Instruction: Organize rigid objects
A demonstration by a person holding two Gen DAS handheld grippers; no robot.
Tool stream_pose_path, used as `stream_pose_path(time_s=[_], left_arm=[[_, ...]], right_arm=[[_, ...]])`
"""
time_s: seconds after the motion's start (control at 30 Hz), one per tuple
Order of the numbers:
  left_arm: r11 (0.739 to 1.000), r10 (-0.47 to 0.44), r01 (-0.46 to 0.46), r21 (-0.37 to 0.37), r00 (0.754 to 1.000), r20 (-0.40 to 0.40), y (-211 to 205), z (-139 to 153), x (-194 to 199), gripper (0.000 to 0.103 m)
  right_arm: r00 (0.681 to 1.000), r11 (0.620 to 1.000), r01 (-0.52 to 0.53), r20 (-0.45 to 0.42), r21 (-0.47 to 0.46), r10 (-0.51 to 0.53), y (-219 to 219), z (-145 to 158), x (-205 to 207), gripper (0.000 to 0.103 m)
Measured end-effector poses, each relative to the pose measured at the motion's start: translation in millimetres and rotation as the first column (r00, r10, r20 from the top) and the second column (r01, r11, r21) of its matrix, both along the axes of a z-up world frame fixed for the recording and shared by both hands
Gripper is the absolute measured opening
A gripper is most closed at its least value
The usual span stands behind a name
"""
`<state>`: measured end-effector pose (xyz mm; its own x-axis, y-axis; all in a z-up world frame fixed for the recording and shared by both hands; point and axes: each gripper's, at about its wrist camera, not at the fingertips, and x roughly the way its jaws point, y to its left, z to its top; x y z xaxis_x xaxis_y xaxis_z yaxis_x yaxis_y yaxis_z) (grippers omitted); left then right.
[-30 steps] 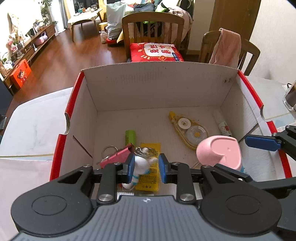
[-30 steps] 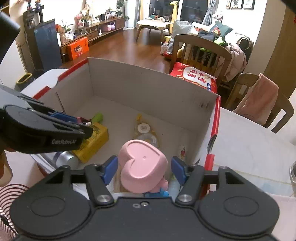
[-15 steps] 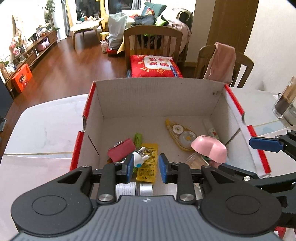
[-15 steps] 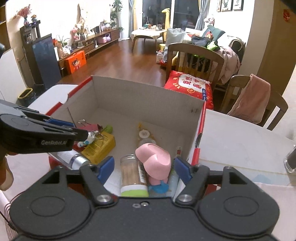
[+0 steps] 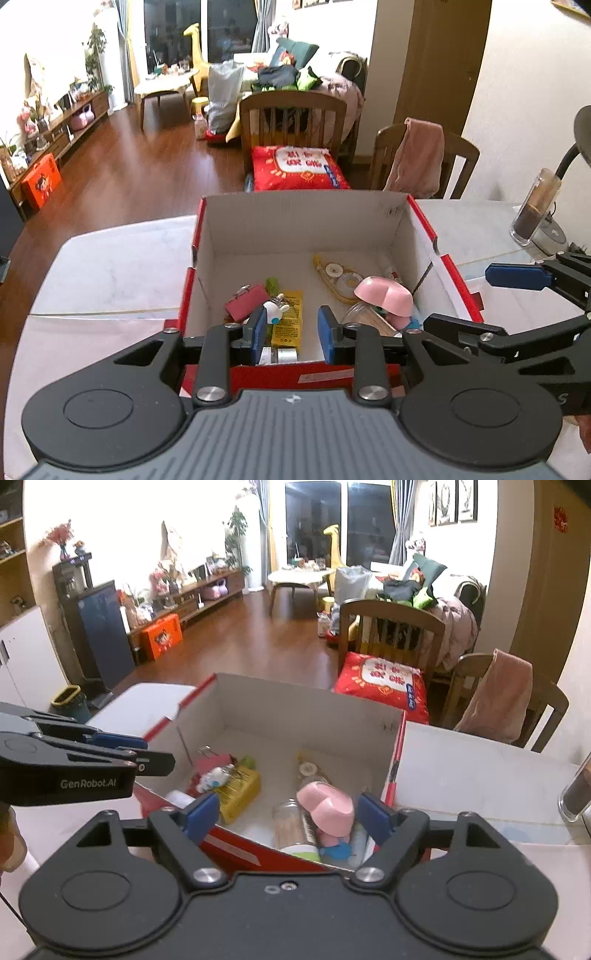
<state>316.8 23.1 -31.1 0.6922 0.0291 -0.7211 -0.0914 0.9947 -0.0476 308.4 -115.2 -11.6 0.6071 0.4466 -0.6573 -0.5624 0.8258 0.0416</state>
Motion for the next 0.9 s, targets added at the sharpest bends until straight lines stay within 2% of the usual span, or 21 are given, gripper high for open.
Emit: stream_pose_path(time_s=[0.07, 0.1, 0.13, 0.2, 0.3, 0.37, 0.47, 0.53, 0.67, 0.77, 0.9], left_arm=[[1.000, -0.007, 0.007, -0.002, 1.000, 0.015, 1, 6, -9, 0.031], [1.000, -0.009, 0.009, 0.000, 1.000, 0.019, 1, 8, -12, 0.041], [1.000, -0.009, 0.009, 0.005, 1.000, 0.030, 2, 11, -16, 0.062], [1.000, -0.009, 0.008, 0.017, 0.997, 0.070, 2, 16, -28, 0.077], [1.000, -0.015, 0.013, 0.019, 0.996, 0.091, 3, 23, -39, 0.077], [1.000, -0.020, 0.019, 0.011, 0.995, 0.101, 4, 25, -48, 0.077], [1.000, -0.026, 0.026, 0.006, 0.994, 0.108, 3, 29, -58, 0.077], [1.000, -0.028, 0.028, 0.002, 0.993, 0.112, 3, 31, -66, 0.085], [0.999, -0.037, 0.038, -0.006, 0.991, 0.125, 2, 34, -82, 0.087], [0.999, -0.034, 0.034, 0.001, 0.991, 0.130, 0, 36, -91, 0.099], [0.999, -0.028, 0.033, -0.038, 0.991, 0.132, 2, 37, -106, 0.101]], right_arm=[[1.000, 1.000, -0.006, 0.009, 0.017, 0.006, -2, 5, -8, 0.085], [1.000, 1.000, -0.008, 0.014, 0.026, 0.008, -3, 8, -12, 0.086], [1.000, 0.999, -0.013, 0.019, 0.037, 0.013, -5, 10, -16, 0.087], [0.999, 0.999, -0.019, 0.031, 0.046, 0.017, -7, 14, -24, 0.089], [0.999, 0.998, -0.021, 0.044, 0.059, 0.019, -10, 19, -35, 0.090], [0.999, 0.997, -0.019, 0.052, 0.076, 0.015, -12, 22, -41, 0.100], [0.998, 0.994, -0.025, 0.063, 0.102, 0.019, -17, 26, -52, 0.102], [0.997, 0.993, -0.026, 0.073, 0.119, 0.017, -20, 28, -60, 0.103], [0.996, 0.990, -0.027, 0.086, 0.141, 0.015, -26, 34, -74, 0.103], [0.996, 0.987, -0.031, 0.093, 0.155, 0.017, -29, 38, -86, 0.103], [0.995, 0.985, -0.038, 0.100, 0.166, 0.021, -31, 41, -100, 0.103]])
